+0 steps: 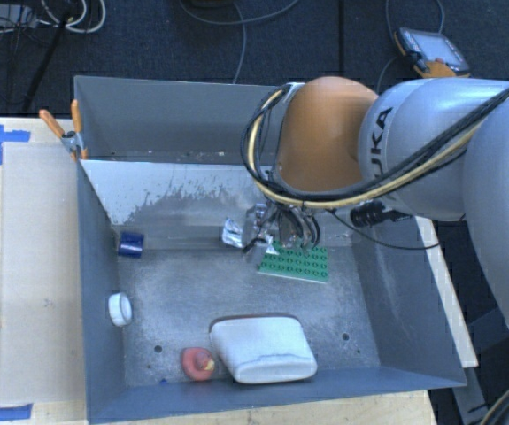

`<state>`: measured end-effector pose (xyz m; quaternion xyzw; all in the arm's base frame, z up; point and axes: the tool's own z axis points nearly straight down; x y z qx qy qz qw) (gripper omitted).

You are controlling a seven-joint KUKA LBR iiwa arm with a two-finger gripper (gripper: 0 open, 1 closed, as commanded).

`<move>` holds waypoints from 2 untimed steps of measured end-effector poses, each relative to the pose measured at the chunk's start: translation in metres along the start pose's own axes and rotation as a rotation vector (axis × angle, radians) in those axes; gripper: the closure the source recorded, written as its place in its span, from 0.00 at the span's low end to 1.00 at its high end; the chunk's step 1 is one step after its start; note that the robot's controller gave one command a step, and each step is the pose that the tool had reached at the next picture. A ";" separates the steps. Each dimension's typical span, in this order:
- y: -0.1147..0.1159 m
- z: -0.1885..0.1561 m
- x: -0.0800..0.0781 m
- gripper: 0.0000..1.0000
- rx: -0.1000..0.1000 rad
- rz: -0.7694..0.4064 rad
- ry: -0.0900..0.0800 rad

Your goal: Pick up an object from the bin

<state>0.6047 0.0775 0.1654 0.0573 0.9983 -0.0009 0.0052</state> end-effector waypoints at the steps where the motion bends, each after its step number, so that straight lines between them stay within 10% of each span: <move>1: 0.046 0.044 0.030 1.00 -0.002 -0.033 0.016; 2: 0.065 -0.062 0.024 1.00 -0.005 -0.052 0.001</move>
Offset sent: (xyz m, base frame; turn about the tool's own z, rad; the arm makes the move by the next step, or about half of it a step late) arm -0.0218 0.0466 -0.0417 -0.0278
